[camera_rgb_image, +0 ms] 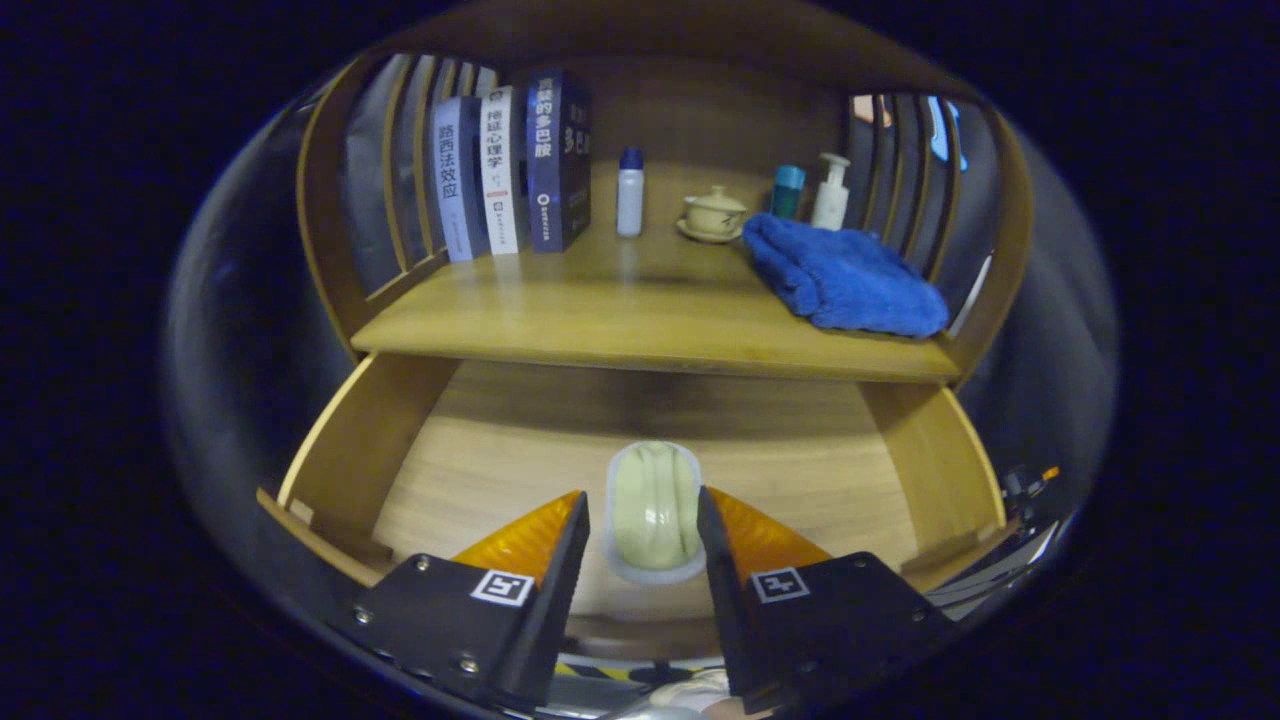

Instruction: Pull open the drawer, take out the items inside it, and place them on the countertop above the cabinet.

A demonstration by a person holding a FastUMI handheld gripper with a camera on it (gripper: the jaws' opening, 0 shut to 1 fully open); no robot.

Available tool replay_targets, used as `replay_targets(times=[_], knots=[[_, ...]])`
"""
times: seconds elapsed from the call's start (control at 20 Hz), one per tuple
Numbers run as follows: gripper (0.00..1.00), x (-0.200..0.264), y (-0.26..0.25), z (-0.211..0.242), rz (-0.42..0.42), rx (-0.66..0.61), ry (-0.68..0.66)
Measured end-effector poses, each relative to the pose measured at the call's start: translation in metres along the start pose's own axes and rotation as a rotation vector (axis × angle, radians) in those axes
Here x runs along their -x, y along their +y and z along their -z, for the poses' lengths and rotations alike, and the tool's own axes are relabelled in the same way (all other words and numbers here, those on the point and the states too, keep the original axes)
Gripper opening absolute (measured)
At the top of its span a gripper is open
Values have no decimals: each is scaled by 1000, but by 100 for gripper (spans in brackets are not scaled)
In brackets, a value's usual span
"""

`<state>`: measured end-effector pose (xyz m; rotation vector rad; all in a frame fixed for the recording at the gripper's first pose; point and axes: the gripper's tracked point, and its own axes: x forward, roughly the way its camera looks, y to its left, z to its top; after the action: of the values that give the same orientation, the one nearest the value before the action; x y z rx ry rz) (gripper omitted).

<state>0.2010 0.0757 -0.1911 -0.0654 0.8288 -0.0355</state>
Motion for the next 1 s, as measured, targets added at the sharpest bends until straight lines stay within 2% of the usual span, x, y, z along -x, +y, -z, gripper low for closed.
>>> replay_targets(times=[0.2, 0.3, 0.4, 0.5, 0.55, 0.75, 1.0], knots=[[64, -38, -8, 27, 25, -17, 186], [48, -45, -13, 30, 34, -19, 207], [31, -47, -14, 21, 43, -57, 166], [14, -43, -16, 26, 49, -36, 172], [14, -38, -19, 25, 58, -33, 162], [14, -6, -12, 2, 8, -79, 30], [14, 43, -17, -47, 24, -91, -161]])
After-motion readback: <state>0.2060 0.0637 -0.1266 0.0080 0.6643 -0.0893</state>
